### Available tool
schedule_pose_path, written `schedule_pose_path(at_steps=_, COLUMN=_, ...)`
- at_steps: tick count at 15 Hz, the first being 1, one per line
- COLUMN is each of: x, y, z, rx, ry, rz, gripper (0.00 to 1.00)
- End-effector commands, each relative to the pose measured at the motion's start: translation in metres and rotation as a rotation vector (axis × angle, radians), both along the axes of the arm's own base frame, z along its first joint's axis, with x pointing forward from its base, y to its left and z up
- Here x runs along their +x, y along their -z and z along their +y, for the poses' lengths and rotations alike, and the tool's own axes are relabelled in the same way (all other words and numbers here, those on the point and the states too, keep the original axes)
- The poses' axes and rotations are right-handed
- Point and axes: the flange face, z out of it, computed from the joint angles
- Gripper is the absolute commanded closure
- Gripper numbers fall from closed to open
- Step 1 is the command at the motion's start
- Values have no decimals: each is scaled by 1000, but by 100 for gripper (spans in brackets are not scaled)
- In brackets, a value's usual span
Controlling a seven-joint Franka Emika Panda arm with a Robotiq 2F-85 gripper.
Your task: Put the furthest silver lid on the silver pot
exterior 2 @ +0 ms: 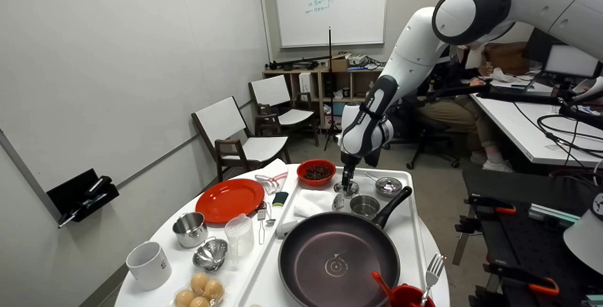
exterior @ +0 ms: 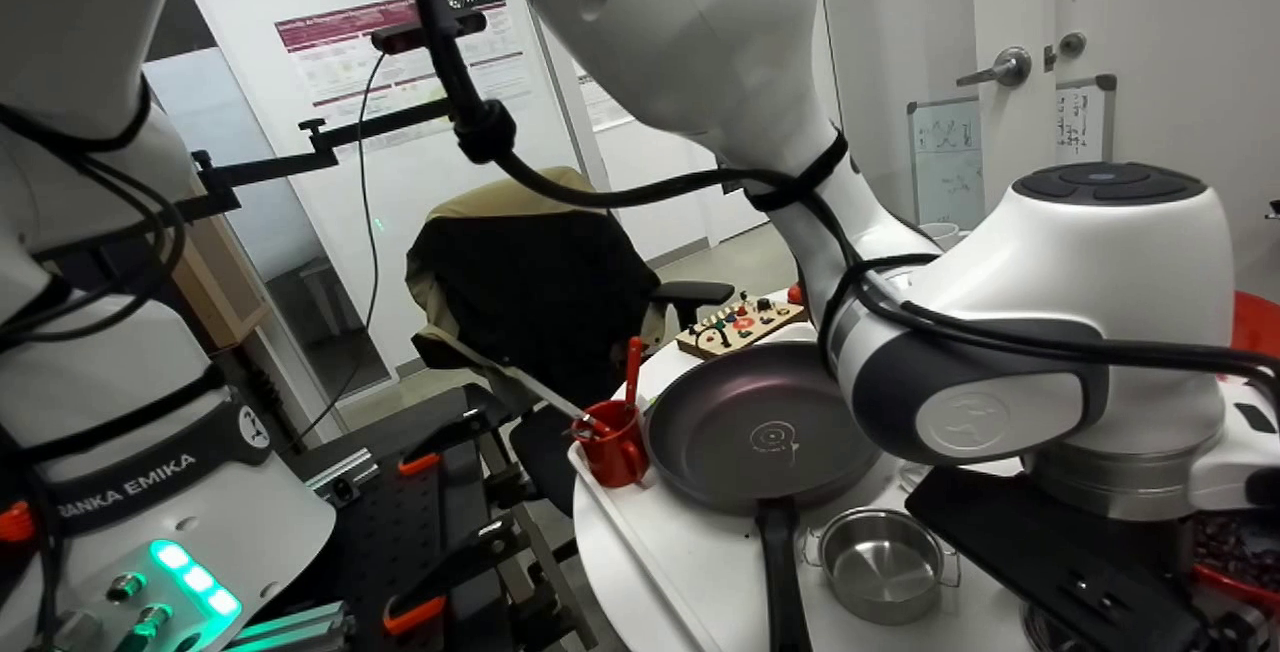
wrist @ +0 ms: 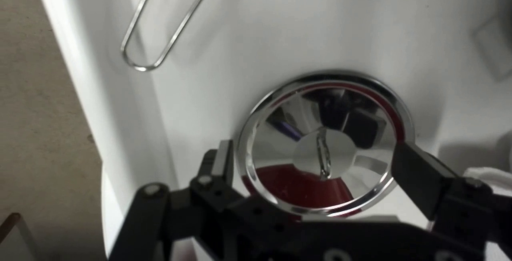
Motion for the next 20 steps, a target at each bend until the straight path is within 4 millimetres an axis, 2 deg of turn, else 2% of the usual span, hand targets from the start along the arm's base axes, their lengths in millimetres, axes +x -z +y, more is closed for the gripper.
schedule_pose_path(at_steps=1, x=12, y=4, z=0, rx=-25, ry=-23, rz=-13, gripper=0)
schedule_pose_path(at_steps=4, x=15, y=8, z=2, rx=-27, ry=-27, rz=-10, gripper=0)
schedule_pose_path(at_steps=5, x=15, y=9, z=2, rx=-26, ry=-27, rz=-9, gripper=3)
schedule_pose_path(at_steps=6, x=16, y=10, z=2, rx=-27, ry=-28, rz=-9, gripper=19)
schedule_pose_path(at_steps=7, x=16, y=11, z=2, rx=-27, ry=-29, rz=-9, gripper=27)
schedule_pose_path(at_steps=8, x=16, y=13, z=2, rx=-28, ry=-28, rz=-8, gripper=31)
schedule_pose_path(at_steps=16, x=20, y=7, z=-3, rx=-40, ry=-23, rz=-17, gripper=93)
schedule_pose_path(at_steps=17, x=20, y=7, z=-3, rx=-39, ry=-20, rz=-17, gripper=99)
schedule_pose_path(at_steps=19, x=19, y=6, z=-4, rx=-37, ry=-17, rz=-15, gripper=100)
schedule_pose_path(at_steps=20, x=19, y=6, z=-4, rx=-37, ry=-17, rz=-15, gripper=97)
